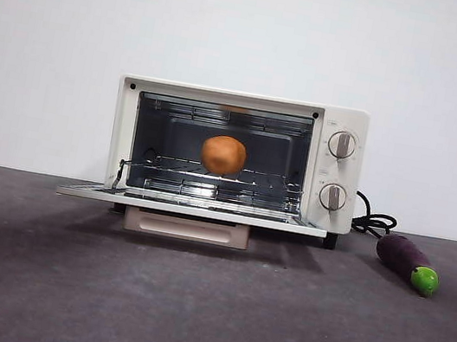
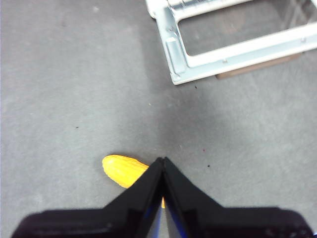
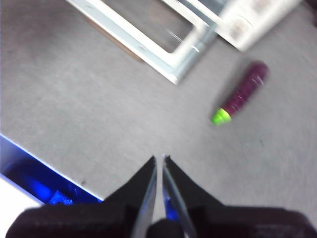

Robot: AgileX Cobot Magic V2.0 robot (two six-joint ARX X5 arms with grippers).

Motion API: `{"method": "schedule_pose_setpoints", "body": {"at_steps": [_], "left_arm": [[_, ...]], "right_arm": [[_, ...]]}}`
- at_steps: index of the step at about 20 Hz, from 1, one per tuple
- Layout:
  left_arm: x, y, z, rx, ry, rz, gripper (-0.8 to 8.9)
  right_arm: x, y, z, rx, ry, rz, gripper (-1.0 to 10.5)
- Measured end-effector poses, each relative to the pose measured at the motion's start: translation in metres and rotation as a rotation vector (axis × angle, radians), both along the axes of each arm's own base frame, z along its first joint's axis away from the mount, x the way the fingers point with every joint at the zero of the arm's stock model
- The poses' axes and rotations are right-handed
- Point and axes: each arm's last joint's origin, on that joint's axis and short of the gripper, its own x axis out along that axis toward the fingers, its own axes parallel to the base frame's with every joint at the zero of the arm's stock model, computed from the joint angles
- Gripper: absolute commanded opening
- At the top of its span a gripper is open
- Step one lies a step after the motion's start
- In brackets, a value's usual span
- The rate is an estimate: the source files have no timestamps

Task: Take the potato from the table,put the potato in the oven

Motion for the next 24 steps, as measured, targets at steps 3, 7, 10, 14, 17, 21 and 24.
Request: {"method": "schedule_pose_setpoints", "body": {"at_steps": [3, 7, 10, 14, 17, 21, 24], "left_arm": [[0.016, -0.005, -0.007, -0.034, 0.069, -0.022, -0.09], [0.039, -0.001, -0.006, -0.292, 0.114, -0.104, -0.09], [0.062, 0.014, -0.013, -0.472, 0.206, -0.126, -0.09], [0.093, 0.044, -0.032, -0.707, 0.340, -0.140, -0.09], [0.118, 0.066, -0.050, -0.741, 0.342, -0.088, -0.09], [0.155, 0.097, -0.098, -0.843, 0.466, 0.023, -0.09], [0.175, 0.101, -0.128, -0.859, 0.516, 0.052, -0.09]], "right_arm": [[-0.038, -0.058, 0.004, 0.159, -0.124, -0.099, 0.3], [-0.084, -0.126, 0.003, 0.445, -0.304, -0.182, 0.3], [-0.103, -0.153, -0.010, 0.534, -0.327, -0.175, 0.3], [-0.106, -0.159, -0.017, 0.514, -0.327, -0.215, 0.3], [-0.105, -0.156, -0.019, 0.512, -0.310, -0.205, 0.3], [-0.104, -0.154, -0.022, 0.505, -0.292, -0.196, 0.3], [-0.104, -0.153, -0.022, 0.517, -0.288, -0.210, 0.3]]}}
